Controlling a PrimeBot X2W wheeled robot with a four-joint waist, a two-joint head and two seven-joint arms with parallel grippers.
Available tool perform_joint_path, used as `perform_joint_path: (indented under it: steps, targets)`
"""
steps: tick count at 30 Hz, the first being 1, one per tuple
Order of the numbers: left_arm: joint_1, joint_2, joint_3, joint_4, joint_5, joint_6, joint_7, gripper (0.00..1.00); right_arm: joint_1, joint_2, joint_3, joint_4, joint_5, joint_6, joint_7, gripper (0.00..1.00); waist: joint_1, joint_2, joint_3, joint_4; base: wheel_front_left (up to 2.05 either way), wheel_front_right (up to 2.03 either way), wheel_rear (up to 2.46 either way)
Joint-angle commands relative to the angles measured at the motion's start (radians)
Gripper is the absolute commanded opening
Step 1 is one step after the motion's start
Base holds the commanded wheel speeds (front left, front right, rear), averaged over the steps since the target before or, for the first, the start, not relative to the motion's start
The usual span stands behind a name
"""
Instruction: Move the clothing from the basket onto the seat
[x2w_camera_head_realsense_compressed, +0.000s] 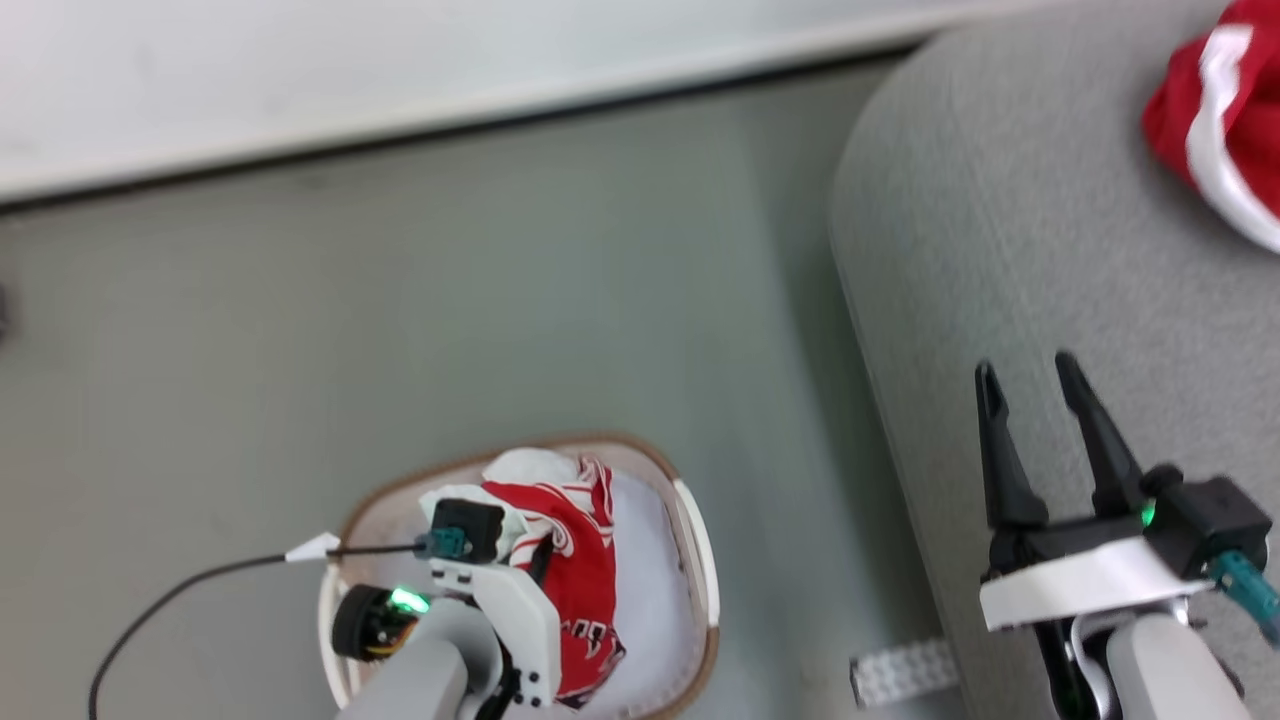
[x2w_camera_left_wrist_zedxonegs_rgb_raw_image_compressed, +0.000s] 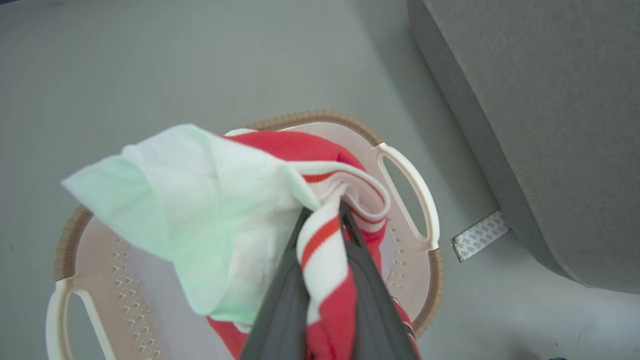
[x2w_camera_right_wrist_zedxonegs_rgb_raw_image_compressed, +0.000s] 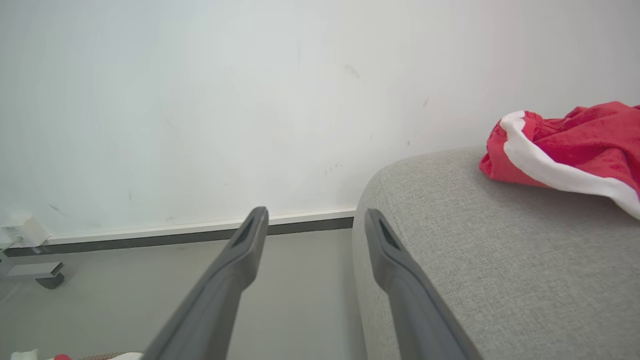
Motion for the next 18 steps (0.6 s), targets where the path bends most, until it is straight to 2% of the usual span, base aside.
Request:
perform_joint_path:
  steps: [1,9,18]
  targets:
    - [0.033,0.003,-0.008,-0.023,-0.024,0.007,-0.014,0.0,0.038,-0.004,-0.008,0.01,-0.011,-0.002,0.001,1.0,0.0001,0.0,-0.15,0.047,0.0,0.0,0.0]
    - [0.079,0.005,-0.021,-0.155,-0.064,0.039,-0.043,0.0,0.14,-0.003,-0.025,0.034,-0.023,-0.002,0.001,1.0,0.0001,0.0,-0.298,0.072,0.0,0.0,0.0]
    - [0.113,0.067,0.01,-0.416,-0.081,0.086,-0.029,0.0,0.235,-0.001,0.002,0.045,-0.036,-0.002,0.001,1.0,0.0001,0.0,-0.415,0.071,0.0,0.0,0.0]
